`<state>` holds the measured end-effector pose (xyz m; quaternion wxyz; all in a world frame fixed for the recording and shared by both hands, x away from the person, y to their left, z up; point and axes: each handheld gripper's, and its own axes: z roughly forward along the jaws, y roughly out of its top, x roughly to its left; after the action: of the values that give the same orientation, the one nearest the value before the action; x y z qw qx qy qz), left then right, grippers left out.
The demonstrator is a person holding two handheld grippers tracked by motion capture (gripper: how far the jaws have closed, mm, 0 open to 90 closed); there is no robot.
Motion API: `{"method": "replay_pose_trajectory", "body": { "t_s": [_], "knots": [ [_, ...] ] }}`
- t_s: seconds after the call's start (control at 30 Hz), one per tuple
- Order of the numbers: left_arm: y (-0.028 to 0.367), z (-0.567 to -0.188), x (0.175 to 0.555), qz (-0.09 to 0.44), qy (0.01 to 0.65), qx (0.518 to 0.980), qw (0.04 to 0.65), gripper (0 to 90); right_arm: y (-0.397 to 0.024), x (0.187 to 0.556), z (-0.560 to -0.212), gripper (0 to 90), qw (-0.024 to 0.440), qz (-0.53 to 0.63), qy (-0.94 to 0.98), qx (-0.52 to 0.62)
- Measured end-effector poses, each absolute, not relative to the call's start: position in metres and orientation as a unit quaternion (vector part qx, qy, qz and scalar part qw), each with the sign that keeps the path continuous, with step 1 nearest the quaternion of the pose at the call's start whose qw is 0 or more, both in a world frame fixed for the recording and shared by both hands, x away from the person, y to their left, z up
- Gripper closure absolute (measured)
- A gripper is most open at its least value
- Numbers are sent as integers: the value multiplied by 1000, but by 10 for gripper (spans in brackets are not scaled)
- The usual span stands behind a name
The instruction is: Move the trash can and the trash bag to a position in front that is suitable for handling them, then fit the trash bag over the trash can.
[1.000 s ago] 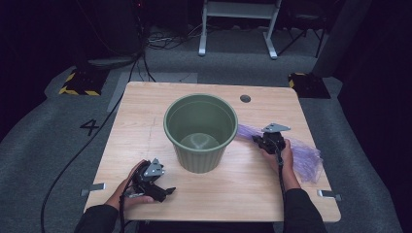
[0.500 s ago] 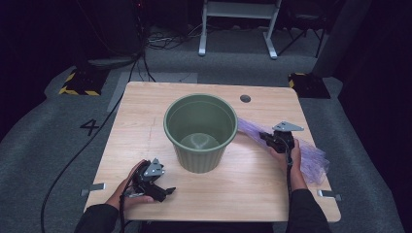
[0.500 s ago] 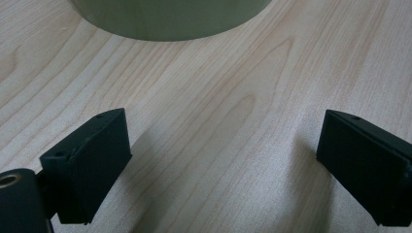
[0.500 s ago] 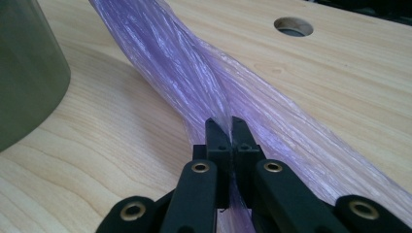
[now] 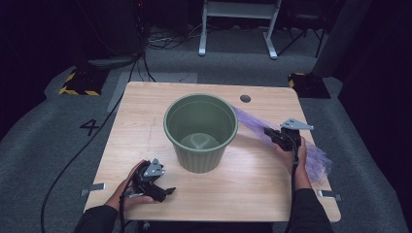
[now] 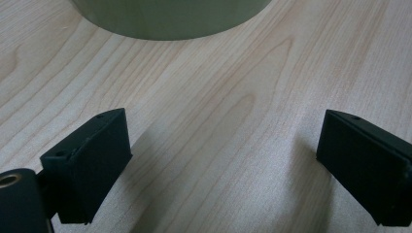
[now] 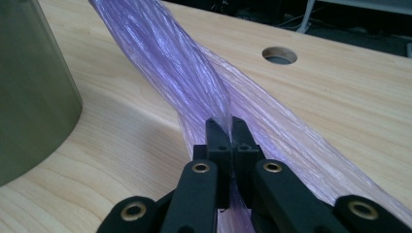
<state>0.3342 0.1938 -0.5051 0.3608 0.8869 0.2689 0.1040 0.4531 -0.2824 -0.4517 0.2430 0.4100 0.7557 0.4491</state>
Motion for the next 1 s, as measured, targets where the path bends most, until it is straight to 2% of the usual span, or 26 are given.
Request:
{"method": "replay_pose_trajectory", "body": {
  "t_s": [0.47,1.0],
  "knots": [
    [194,-505,333,105,270,887,360,50,-296,444,-433,900,252,488,728,411],
    [194,-505,334,103,267,887,362,49,-294,415,-399,900,274,539,706,369]
  ]
}}
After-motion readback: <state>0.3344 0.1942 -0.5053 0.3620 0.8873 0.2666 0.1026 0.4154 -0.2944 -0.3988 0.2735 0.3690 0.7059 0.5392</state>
